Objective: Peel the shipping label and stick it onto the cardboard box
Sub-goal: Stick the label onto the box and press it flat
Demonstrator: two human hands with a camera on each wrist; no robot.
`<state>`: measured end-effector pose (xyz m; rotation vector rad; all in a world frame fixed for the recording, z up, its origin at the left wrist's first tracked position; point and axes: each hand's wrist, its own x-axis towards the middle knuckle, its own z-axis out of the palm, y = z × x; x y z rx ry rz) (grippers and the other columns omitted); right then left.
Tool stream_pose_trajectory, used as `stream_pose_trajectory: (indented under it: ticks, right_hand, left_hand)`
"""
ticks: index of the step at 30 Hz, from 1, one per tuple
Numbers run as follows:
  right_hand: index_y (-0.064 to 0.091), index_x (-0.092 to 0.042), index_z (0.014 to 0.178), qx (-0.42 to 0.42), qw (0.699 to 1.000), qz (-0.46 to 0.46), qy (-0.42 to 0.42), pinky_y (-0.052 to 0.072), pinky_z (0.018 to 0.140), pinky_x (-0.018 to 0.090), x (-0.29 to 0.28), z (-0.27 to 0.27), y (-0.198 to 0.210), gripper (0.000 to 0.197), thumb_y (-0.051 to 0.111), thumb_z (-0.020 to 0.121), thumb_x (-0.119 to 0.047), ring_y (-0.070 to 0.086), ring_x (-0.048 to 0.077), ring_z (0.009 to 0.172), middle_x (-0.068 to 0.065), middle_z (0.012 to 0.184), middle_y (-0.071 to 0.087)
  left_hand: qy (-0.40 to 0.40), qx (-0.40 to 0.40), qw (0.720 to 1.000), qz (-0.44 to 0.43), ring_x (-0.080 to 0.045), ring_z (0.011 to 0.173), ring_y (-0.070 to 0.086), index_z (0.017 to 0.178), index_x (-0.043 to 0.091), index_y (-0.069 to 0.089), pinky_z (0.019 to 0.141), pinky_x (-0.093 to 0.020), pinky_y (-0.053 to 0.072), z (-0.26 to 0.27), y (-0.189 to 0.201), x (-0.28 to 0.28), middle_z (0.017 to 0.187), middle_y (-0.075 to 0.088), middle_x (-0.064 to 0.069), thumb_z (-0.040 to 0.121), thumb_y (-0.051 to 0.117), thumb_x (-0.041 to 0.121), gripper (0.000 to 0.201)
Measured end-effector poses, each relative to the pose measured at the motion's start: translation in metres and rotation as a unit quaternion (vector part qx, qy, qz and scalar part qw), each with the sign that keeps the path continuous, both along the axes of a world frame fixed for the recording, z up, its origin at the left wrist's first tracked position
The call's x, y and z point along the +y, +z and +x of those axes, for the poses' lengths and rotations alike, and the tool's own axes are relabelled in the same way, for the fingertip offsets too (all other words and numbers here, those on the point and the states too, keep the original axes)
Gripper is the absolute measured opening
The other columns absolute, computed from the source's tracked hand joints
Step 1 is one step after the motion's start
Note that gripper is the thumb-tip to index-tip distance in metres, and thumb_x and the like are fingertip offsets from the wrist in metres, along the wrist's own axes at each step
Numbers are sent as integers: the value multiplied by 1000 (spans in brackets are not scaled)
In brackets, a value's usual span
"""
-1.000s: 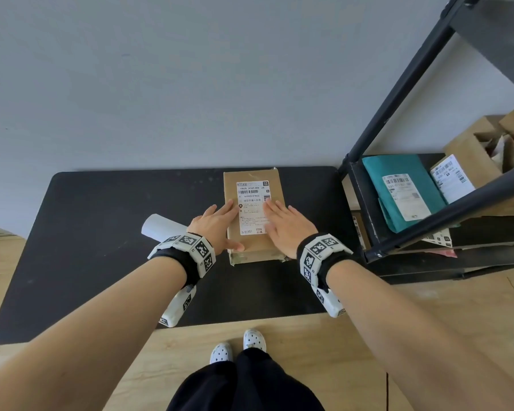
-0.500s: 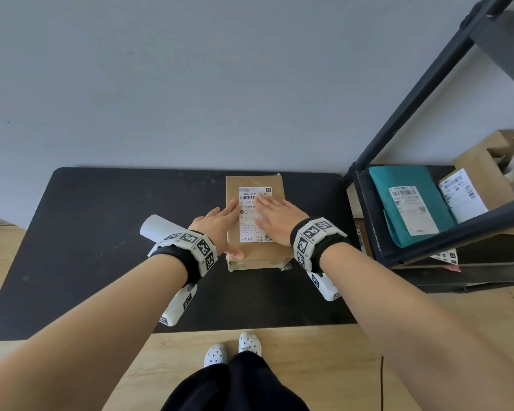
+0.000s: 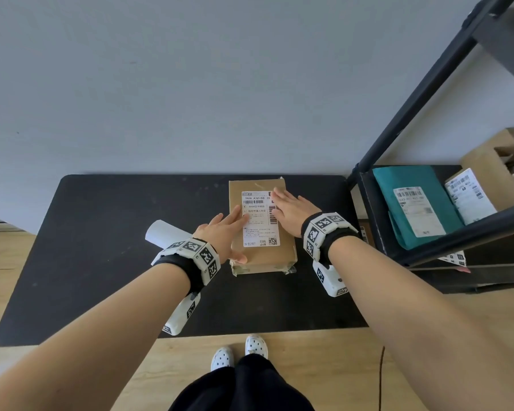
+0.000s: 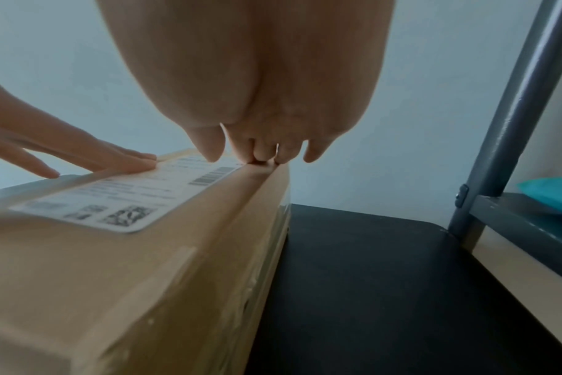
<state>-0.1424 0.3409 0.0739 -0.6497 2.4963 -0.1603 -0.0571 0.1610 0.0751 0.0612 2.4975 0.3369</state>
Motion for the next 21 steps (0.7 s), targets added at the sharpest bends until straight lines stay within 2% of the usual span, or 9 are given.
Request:
stream_pose_trajectory:
  ticks: [4,10,16,19,21]
  right_hand:
    - [14,-11,150,17,999,9,45,10,121,38,7,14,4,51,23,102,-25,9,16,149,2,162,6]
    - [12,-13,151,22,993,45,109,8,121,34,26,53,6,52,22,103,-29,5,15,149,0,162,6]
    - [10,-16,151,29,990,59,124,10,121,33,37,85,5,52,23,103,-31,5,13,149,-3,162,5]
    - [11,-16,151,22,994,33,97,11,121,33,40,96,6,53,27,103,-28,7,13,149,-4,162,4]
    - [14,-17,151,14,998,8,60,12,121,33,42,103,6,53,30,102,-28,9,13,149,-4,162,7]
  left_hand:
    - [0,-3,1000,0,-25,150,2,151,38,4,119,-49,18,6,3,3,162,-10,11,84,65,43,91]
    - [-11,-6,1000,-10,-28,150,3,148,45,15,119,-49,18,17,7,10,162,-8,8,94,53,36,67]
    - [-26,-22,998,-44,-31,150,1,148,45,-4,119,-53,21,29,-1,12,160,-19,8,100,38,34,65]
    - [-21,-17,998,-52,-30,150,0,150,40,-7,120,-51,18,33,2,14,160,-19,9,100,35,36,65]
    - [-25,6,998,-59,-29,150,5,151,34,-5,120,-49,21,40,0,12,161,-14,8,100,35,37,65]
